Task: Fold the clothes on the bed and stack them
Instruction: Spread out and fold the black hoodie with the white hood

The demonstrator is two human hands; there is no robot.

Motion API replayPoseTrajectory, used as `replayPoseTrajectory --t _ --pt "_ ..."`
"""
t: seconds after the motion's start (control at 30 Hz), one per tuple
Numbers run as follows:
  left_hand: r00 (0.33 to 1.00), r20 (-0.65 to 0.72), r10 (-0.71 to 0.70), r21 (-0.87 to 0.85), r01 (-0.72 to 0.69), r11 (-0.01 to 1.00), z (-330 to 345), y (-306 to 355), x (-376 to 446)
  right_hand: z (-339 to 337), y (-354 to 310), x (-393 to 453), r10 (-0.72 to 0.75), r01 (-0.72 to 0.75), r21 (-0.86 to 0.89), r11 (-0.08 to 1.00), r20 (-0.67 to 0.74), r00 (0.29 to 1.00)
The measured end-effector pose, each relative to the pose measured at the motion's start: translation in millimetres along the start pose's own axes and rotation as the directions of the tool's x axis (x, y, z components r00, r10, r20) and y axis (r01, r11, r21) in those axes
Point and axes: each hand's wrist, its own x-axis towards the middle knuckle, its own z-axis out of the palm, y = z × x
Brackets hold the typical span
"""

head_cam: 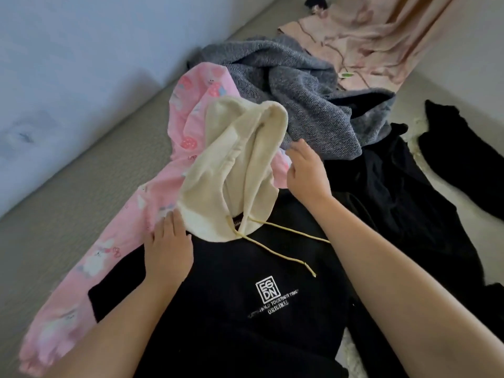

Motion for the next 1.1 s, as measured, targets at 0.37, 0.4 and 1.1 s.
replayPoseTrajectory --t 0.37,0.4,1.1 --pt "0.988 0.013 -0.157 -0.062 0.157 0.986 25 8 9 36 53 -45 0.153 -0.009 -0.463 0.886 0.274 0.950" --pt "0.986 -0.019 -0.169 -0.113 0.165 0.980 22 11 7 30 54 -53 0.107 0.019 -0.441 0.897 0.259 0.960" --pt "0.488 -0.676 0.553 0.138 -0.653 0.745 -208 176 -260 -292 37 -376 -0.019 -0.227 -0.300 0.927 -0.640 0.768"
